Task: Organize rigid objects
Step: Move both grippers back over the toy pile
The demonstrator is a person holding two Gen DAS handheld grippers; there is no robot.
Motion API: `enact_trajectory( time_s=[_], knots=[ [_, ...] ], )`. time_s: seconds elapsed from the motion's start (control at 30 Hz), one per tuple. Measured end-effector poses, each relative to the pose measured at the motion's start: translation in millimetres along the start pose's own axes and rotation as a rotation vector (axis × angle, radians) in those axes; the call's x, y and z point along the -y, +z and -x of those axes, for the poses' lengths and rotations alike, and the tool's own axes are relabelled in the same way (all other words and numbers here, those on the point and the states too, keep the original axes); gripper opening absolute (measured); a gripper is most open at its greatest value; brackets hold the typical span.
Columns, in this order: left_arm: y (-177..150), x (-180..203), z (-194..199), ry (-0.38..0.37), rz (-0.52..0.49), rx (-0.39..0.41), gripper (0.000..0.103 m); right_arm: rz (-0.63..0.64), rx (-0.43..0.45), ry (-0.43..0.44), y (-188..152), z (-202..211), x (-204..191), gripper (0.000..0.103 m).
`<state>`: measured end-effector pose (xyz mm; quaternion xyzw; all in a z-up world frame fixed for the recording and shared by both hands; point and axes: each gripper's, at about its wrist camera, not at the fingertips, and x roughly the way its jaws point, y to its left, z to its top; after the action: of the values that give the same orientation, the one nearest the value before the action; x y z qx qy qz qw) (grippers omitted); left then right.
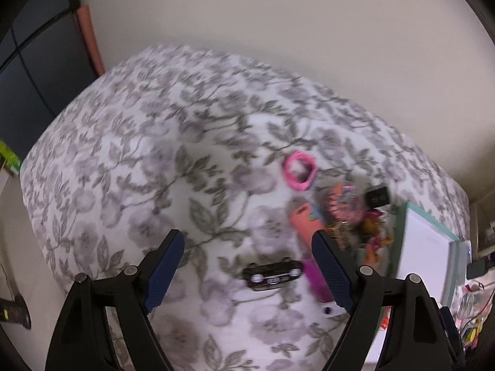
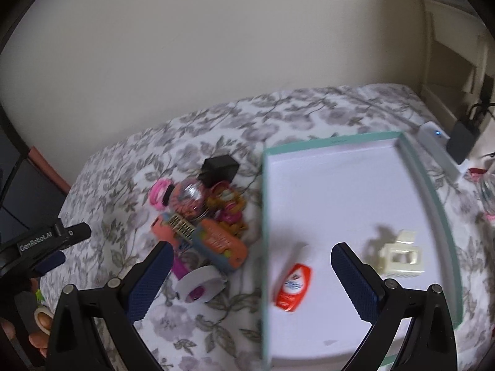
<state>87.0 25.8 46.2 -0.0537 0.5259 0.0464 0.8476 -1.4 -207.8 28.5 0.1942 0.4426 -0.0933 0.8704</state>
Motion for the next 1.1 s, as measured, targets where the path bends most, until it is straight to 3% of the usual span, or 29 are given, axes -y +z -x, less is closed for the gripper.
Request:
enact_trajectory(
  time_s=[0.23, 0.4, 0.83, 1.1],
  knots=[
    [-5, -18, -31, -0.025, 0.044, -0.122, 0.085, -0.001, -0.105, 0.054, -10, -29, -25, 0.099],
    [-10, -21, -56, -0.021, 0.053, -0.204, 0.085, 0.056, -0.165, 0.044, -24, -49, -42, 0.095],
    [-17, 15, -91, -0.065, -0.085, -0.299, 0.085, 0.074, -0.269, 0.07, -39, -80, -49, 0.088],
    [-20, 25, -114, -0.134, -0.077, -0.352, 0.085, 0.081, -0.275, 0.072, -40, -88, -48, 0.088]
  ],
)
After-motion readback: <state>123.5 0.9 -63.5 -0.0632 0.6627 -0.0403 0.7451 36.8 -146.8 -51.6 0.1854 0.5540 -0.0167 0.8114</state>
